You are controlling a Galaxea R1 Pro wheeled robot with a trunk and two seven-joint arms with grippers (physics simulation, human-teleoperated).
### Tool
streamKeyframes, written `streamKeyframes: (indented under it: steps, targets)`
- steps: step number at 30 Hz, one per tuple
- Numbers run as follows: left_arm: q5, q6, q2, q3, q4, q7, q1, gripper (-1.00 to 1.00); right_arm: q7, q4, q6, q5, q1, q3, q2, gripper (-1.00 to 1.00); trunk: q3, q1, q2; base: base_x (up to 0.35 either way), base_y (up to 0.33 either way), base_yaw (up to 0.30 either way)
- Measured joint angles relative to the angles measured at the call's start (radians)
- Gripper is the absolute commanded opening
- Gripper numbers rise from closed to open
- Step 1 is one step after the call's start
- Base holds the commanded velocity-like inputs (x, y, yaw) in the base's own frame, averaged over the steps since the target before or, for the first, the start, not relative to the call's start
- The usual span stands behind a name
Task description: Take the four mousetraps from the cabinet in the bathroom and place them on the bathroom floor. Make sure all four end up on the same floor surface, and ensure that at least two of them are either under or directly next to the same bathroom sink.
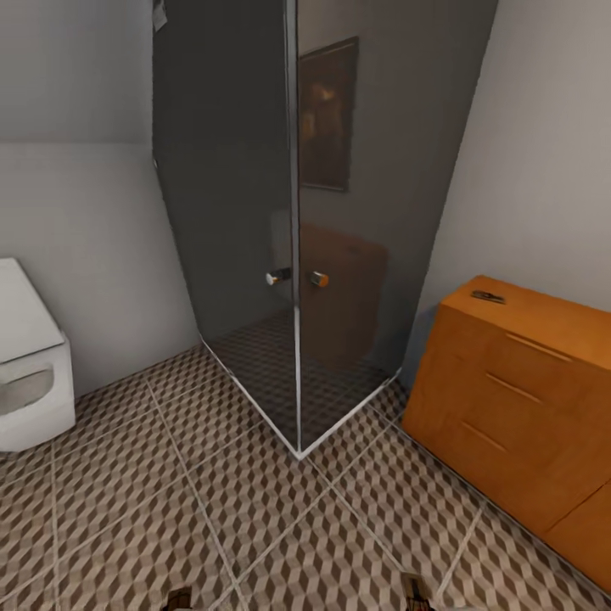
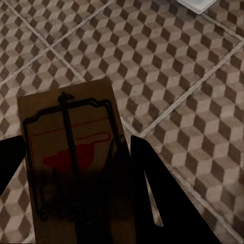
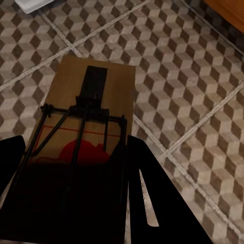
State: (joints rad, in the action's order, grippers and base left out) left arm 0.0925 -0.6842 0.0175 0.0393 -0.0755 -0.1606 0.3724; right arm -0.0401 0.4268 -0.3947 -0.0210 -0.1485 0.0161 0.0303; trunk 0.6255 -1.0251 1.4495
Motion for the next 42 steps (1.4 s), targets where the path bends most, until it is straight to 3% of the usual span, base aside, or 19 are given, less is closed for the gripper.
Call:
streamKeyframes:
  steps: [42]
  targets:
    - [0.000, 0.000, 0.002, 0.000, 0.000, 0.000, 0.000, -1.00, 0.000, -0.003, 0.000, 0.000, 0.000, -0.001, 0.001, -1.00, 0.000, 0.000, 0.000, 0.000, 0.000, 0.287]
